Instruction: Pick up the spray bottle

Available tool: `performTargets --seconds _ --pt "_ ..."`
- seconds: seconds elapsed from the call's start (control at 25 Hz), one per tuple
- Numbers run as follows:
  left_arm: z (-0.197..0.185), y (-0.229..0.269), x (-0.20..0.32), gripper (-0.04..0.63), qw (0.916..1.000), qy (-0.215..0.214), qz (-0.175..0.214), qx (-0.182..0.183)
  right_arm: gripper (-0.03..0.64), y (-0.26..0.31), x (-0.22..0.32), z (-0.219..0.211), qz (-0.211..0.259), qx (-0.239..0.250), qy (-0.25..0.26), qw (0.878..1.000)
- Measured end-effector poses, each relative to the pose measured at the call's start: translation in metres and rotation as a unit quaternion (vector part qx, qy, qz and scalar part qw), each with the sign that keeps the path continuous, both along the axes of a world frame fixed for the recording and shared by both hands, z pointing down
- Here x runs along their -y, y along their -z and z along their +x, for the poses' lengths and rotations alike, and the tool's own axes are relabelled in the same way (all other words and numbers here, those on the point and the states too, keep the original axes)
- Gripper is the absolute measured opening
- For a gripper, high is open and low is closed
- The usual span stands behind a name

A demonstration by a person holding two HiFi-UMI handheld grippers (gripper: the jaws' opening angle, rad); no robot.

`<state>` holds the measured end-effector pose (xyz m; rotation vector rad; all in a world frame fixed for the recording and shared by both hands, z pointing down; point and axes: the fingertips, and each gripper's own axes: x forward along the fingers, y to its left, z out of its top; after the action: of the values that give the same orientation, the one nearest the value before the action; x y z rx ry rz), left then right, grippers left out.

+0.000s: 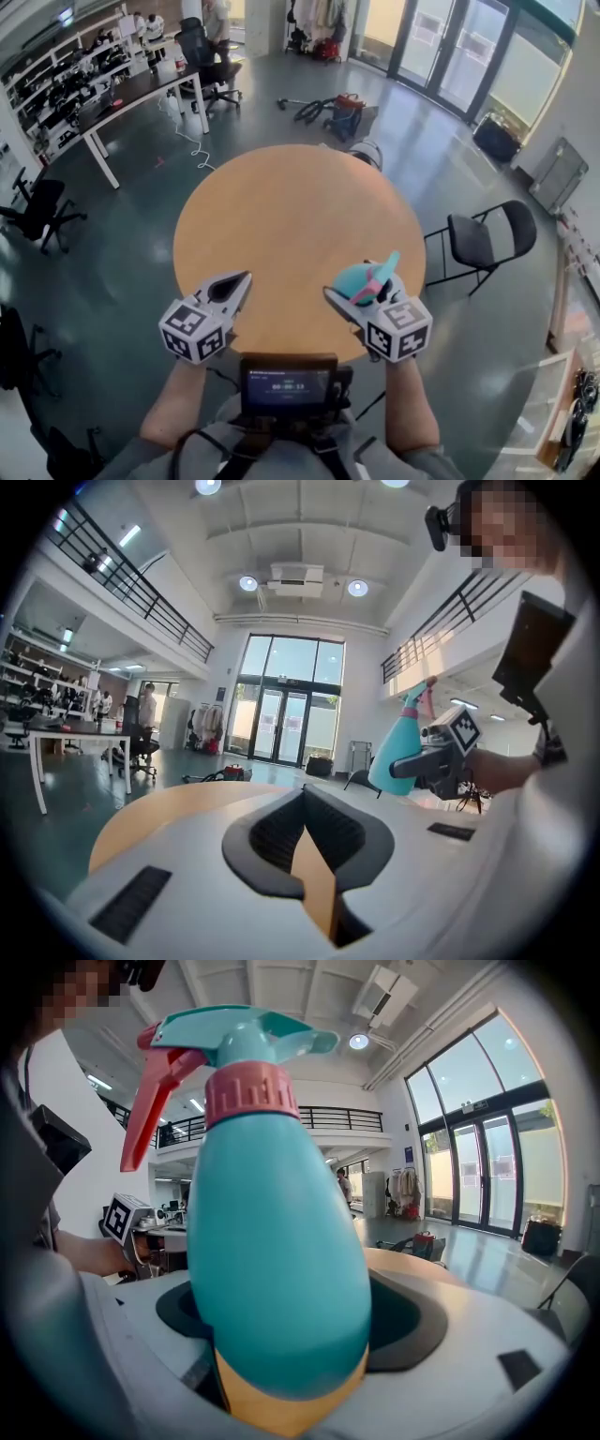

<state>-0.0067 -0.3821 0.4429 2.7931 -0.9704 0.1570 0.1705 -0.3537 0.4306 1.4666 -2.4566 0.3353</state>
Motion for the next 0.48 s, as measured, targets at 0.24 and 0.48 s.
performTargets --seconds 0.24,0.48 --pt "0.013 0.015 -0.009 0.003 0.9988 -0.039 0.026 0.014 0.448 0.002 -0.002 0.006 0.005 0.006 -0.016 1.000" --pt "0.013 0.020 -0.009 0.003 0.9984 -0.050 0.023 0.011 0.448 0.003 -0.002 0.003 0.004 0.001 -0.021 1.000"
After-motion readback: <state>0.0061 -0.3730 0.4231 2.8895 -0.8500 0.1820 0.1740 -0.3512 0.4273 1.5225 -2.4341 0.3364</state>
